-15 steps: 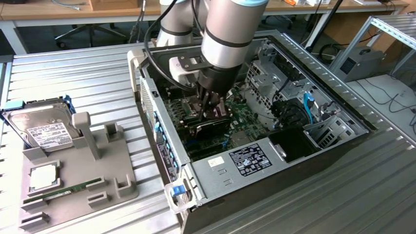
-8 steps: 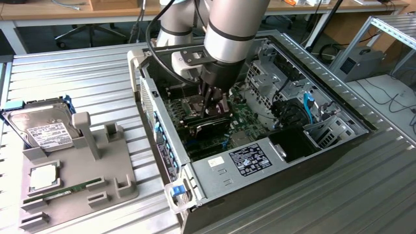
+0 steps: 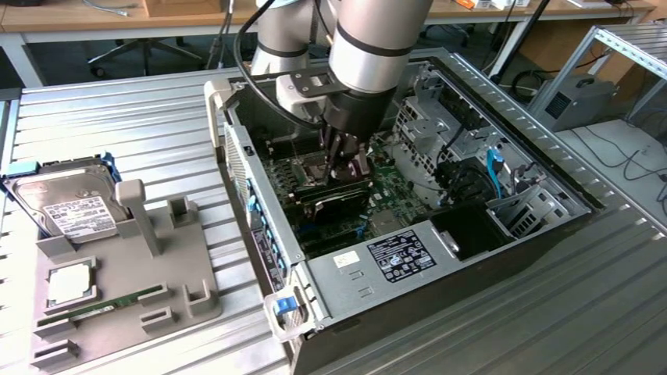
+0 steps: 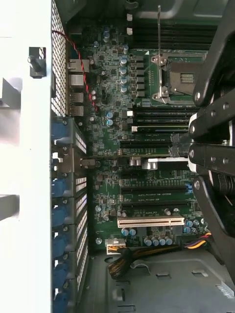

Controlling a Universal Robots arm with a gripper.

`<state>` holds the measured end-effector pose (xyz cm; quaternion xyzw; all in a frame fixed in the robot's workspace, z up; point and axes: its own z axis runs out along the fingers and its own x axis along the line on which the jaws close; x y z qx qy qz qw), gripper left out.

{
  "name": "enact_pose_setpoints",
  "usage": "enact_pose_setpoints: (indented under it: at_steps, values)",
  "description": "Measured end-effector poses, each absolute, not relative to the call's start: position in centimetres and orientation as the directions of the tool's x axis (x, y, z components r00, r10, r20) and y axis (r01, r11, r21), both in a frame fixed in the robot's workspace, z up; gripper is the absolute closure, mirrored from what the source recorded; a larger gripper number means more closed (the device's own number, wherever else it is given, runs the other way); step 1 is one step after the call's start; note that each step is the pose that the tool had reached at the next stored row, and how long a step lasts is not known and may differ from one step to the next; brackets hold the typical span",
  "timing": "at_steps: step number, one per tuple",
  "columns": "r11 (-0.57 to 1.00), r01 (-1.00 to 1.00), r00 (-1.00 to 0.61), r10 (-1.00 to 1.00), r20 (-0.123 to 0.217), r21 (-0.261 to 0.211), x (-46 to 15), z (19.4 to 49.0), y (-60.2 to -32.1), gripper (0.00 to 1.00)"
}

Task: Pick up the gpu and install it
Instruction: 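Press down on the gpu until it lock into place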

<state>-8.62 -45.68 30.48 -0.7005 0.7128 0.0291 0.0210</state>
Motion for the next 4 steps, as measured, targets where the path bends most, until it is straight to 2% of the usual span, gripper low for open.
enact_pose_setpoints:
  at_steps: [4]
  values:
    - [0.017, -1.000, -0.018, -0.997, -0.070, 0.012, -8.62, 30.49, -45.68, 0.89]
